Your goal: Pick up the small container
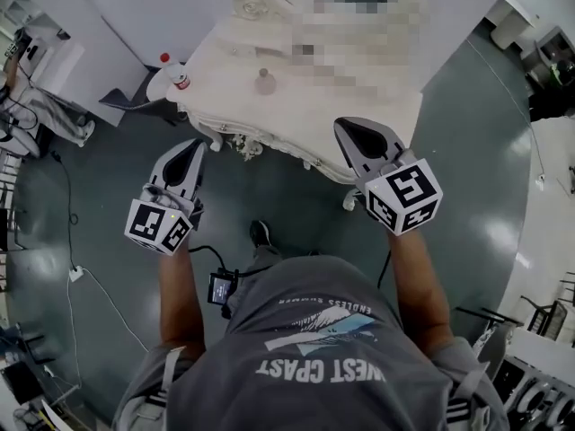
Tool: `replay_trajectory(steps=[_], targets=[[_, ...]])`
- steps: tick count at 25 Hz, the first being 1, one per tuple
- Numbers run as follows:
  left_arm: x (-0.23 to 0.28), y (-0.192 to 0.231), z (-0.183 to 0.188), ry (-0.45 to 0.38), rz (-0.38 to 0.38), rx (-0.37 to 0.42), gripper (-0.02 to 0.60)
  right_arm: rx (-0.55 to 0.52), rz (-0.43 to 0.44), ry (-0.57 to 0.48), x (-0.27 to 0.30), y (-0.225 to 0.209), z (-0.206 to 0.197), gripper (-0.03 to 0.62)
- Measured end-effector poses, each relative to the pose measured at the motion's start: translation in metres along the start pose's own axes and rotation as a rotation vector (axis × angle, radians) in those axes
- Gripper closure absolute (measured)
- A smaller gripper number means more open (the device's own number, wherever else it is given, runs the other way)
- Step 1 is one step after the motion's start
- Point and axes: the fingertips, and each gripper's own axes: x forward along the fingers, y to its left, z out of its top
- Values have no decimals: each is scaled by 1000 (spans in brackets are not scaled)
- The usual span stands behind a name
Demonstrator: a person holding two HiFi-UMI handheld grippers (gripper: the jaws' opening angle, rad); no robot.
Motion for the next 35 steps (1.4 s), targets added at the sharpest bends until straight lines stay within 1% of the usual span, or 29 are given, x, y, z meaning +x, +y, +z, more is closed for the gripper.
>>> replay_trajectory(steps=[4, 10, 21, 27, 35], targets=[[19, 24, 7, -14, -59, 11, 565, 12, -54, -1, 19, -5, 7, 568], [38, 64, 5, -18, -114, 9, 565, 22, -114, 5, 47, -6, 13, 568], [74, 115, 3, -33, -228, 1, 565, 37, -234, 28, 83, -16, 20, 568], [78, 148, 0, -37, -241, -8, 565, 36, -249, 42, 115, -14, 27, 568], [59, 197, -8, -55, -212, -40, 565, 11, -248, 77, 159, -5, 32, 568]])
